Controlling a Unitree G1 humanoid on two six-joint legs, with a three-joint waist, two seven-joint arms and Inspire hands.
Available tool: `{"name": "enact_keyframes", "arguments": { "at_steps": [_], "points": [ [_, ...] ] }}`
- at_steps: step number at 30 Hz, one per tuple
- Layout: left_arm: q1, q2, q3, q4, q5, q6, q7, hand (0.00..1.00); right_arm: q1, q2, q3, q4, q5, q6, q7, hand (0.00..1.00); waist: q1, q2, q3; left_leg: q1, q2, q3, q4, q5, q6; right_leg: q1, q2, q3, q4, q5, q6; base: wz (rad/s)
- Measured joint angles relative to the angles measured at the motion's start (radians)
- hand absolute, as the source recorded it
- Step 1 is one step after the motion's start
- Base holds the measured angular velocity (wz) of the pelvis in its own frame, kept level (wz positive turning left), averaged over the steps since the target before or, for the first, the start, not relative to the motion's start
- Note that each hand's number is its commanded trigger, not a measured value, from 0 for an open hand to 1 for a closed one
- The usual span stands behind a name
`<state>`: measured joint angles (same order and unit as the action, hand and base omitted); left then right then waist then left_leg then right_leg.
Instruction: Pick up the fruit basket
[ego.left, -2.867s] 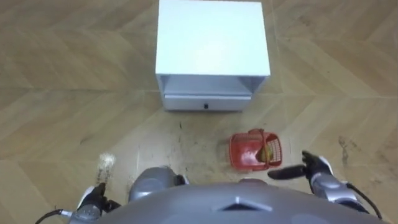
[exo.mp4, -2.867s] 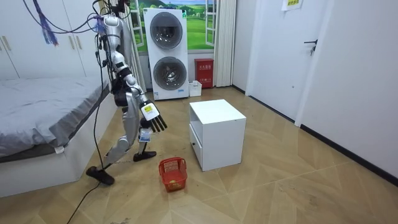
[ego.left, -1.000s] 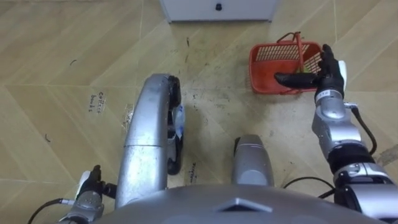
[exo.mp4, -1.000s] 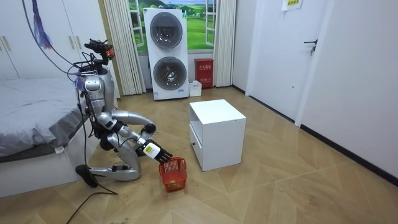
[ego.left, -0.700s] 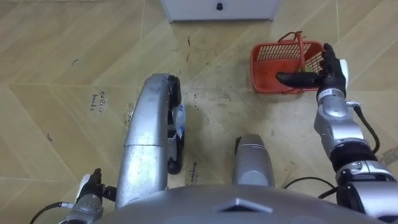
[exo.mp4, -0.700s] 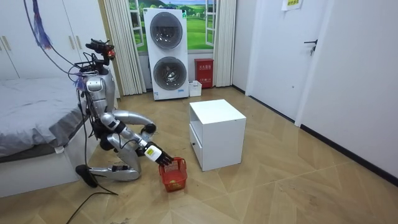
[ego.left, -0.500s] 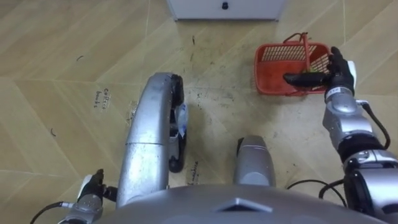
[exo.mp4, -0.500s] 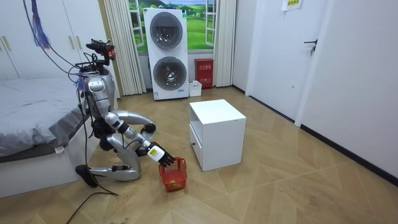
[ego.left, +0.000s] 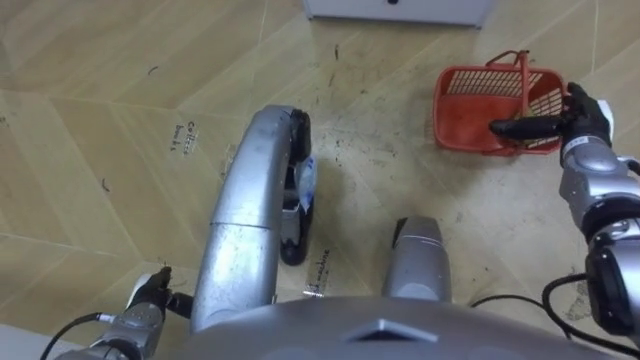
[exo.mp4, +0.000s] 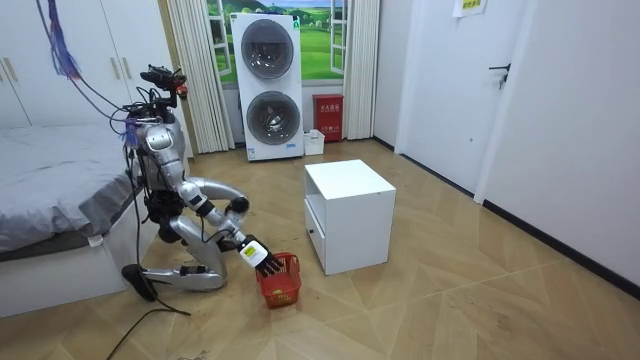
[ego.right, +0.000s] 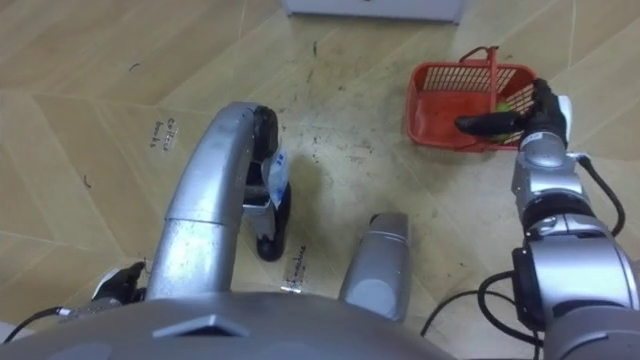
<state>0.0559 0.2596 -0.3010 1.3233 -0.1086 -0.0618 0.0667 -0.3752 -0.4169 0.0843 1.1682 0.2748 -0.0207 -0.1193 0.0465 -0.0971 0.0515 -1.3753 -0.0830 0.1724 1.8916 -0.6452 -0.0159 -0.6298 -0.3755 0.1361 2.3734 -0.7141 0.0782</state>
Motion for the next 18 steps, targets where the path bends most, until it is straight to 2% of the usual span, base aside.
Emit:
{"name": "enact_keyframes", "arguments": {
  "at_steps": [6, 13, 14, 15, 16, 18],
  "points": [
    [-0.006, 0.0, 0.001, -0.005, 0.0, 0.01, -0.013, 0.0, -0.006, -0.019, 0.014, 0.042, 0.004, 0.009, 0.041, 0.0, 0.039, 0.004, 0.0011, -0.001, 0.0, 0.009, -0.009, 0.001, -0.002, -0.011, -0.008, 0.005, 0.0, 0.0, 0.0, 0.0],
    [-0.006, 0.0, 0.001, -0.008, 0.0, 0.019, -0.039, 0.0, -0.008, -0.021, 0.015, 0.044, 0.015, 0.014, 0.057, 0.0, 0.045, 0.018, -0.0001, -0.007, 0.001, 0.011, -0.017, 0.006, -0.009, -0.018, -0.008, 0.004, 0.0, 0.0, 0.0, 0.0],
    [-0.006, 0.0, 0.001, -0.008, 0.0, 0.019, -0.039, 0.0, -0.008, -0.021, 0.018, 0.046, 0.025, 0.014, 0.058, 0.16, 0.045, 0.019, -0.0001, -0.007, 0.001, 0.011, -0.018, 0.007, -0.01, -0.019, -0.009, 0.004, 0.001, 0.0, 0.0, 0.0],
    [-0.006, 0.001, 0.001, -0.008, 0.0, 0.019, -0.039, 0.0, -0.008, -0.021, 0.025, 0.051, 0.034, 0.014, 0.06, 0.53, 0.045, 0.019, -0.0002, -0.007, 0.001, 0.011, -0.019, 0.007, -0.01, -0.019, -0.009, 0.004, 0.001, 0.0, 0.0, 0.0],
    [-0.006, 0.001, 0.001, -0.008, 0.0, 0.019, -0.039, 0.0, -0.008, -0.021, 0.027, 0.054, 0.035, 0.014, 0.063, 1.0, 0.045, 0.019, -0.0002, -0.007, 0.001, 0.011, -0.019, 0.008, -0.011, -0.019, -0.009, 0.004, 0.001, 0.0, 0.0, 0.0],
    [-0.006, 0.001, 0.001, -0.008, 0.0, 0.019, -0.04, 0.0, -0.008, -0.022, 0.033, 0.061, 0.035, 0.015, 0.072, 1.0, 0.046, 0.019, -0.0002, -0.008, 0.002, 0.011, -0.019, 0.008, -0.012, -0.019, -0.008, 0.004, 0.001, 0.0, 0.0, 0.0]
  ]
}}
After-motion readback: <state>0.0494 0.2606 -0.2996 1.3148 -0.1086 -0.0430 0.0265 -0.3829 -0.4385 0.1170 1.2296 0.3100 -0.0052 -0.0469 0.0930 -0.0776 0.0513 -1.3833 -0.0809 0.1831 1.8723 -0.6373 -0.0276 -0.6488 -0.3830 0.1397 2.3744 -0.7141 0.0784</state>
